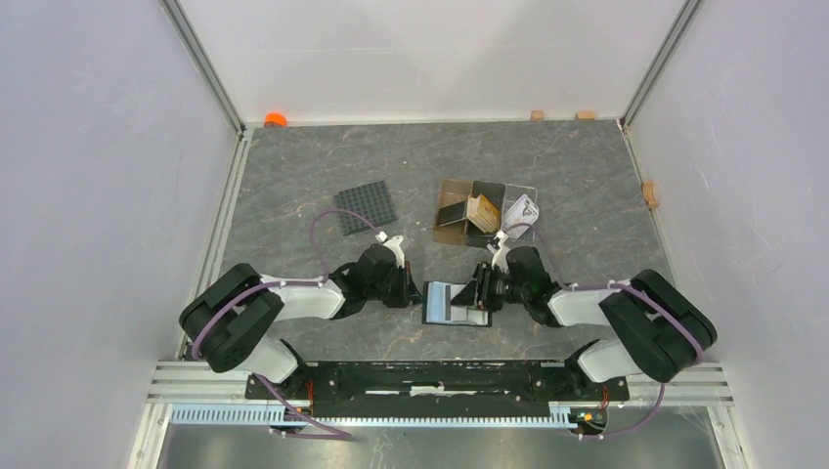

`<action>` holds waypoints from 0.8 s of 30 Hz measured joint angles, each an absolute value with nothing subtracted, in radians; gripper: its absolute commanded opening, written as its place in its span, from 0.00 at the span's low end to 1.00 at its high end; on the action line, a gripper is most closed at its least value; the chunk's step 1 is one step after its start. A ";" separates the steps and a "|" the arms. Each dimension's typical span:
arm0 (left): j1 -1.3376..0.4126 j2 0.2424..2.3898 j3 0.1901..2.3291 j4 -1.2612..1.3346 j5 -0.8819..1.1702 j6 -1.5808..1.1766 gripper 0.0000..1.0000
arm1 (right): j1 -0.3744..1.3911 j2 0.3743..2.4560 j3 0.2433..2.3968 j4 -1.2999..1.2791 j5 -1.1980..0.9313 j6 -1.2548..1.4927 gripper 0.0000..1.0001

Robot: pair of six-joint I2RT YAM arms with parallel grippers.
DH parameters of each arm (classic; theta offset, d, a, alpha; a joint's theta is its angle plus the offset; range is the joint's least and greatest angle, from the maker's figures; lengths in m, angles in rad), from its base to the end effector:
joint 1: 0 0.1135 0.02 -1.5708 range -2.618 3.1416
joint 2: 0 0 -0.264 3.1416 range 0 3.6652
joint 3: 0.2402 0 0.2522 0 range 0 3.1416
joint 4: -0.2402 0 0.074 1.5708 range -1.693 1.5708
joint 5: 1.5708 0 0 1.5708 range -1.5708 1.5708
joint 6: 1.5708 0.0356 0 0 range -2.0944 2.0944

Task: Put the credit cards into the card holder
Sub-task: Insert the credit card into the card holder.

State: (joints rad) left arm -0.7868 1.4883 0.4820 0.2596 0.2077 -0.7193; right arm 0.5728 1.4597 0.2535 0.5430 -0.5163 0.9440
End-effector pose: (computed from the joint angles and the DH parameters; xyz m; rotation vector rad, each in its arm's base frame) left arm 0.1783 -0.1892 0.1278 0.1992 2.5078 -0.9423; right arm 0.1727 0.1323 0.1038 0.1447 2.5132 1.3161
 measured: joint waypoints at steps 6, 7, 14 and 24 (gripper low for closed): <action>-0.797 1.476 0.451 0.291 0.210 -0.772 0.02 | 0.575 1.328 0.332 0.295 -0.353 0.807 0.56; -0.797 1.473 0.448 0.292 0.211 -0.776 0.02 | 0.576 1.309 0.338 0.263 -0.332 0.788 0.57; -0.801 1.467 0.441 0.292 0.212 -0.789 0.02 | 0.588 1.258 0.369 0.136 -0.272 0.684 0.54; -0.819 1.510 0.446 0.349 0.246 -0.801 0.02 | 0.638 1.265 0.397 0.093 -0.237 0.661 0.55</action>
